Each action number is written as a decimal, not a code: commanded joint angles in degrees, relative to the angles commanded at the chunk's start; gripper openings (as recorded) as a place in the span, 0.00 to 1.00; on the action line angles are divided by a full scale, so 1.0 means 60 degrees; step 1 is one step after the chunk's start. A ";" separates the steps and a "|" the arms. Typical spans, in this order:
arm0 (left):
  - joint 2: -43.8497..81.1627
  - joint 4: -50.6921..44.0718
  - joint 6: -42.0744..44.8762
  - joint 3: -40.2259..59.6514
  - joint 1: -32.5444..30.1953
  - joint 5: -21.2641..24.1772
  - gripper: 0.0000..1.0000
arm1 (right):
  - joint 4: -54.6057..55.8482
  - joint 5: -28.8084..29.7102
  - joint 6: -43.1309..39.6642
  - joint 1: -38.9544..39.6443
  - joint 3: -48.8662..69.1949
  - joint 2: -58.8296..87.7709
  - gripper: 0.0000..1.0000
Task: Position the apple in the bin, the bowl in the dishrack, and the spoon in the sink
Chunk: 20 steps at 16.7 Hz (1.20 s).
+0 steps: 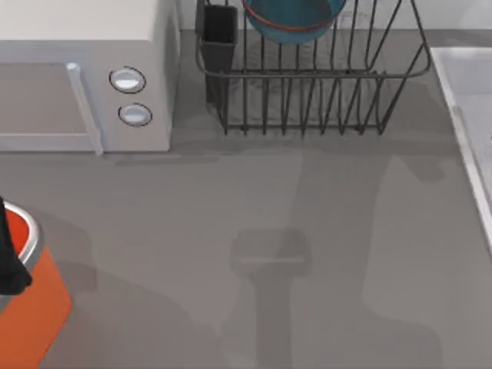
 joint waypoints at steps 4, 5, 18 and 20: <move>0.0000 0.0000 0.0000 0.0000 0.0000 0.0000 1.00 | 0.0225 0.0004 0.0005 0.0001 -0.0239 -0.0117 0.00; 0.0000 0.0000 0.0000 0.0000 0.0000 0.0000 1.00 | 0.0225 0.0004 0.0005 0.0001 -0.0239 -0.0117 0.00; 0.0000 0.0000 0.0000 0.0000 0.0000 0.0000 1.00 | 0.0225 0.0004 0.0005 0.0001 -0.0239 -0.0117 0.98; 0.0000 0.0000 0.0000 0.0000 0.0000 0.0000 1.00 | 0.0225 0.0004 0.0005 0.0001 -0.0239 -0.0117 1.00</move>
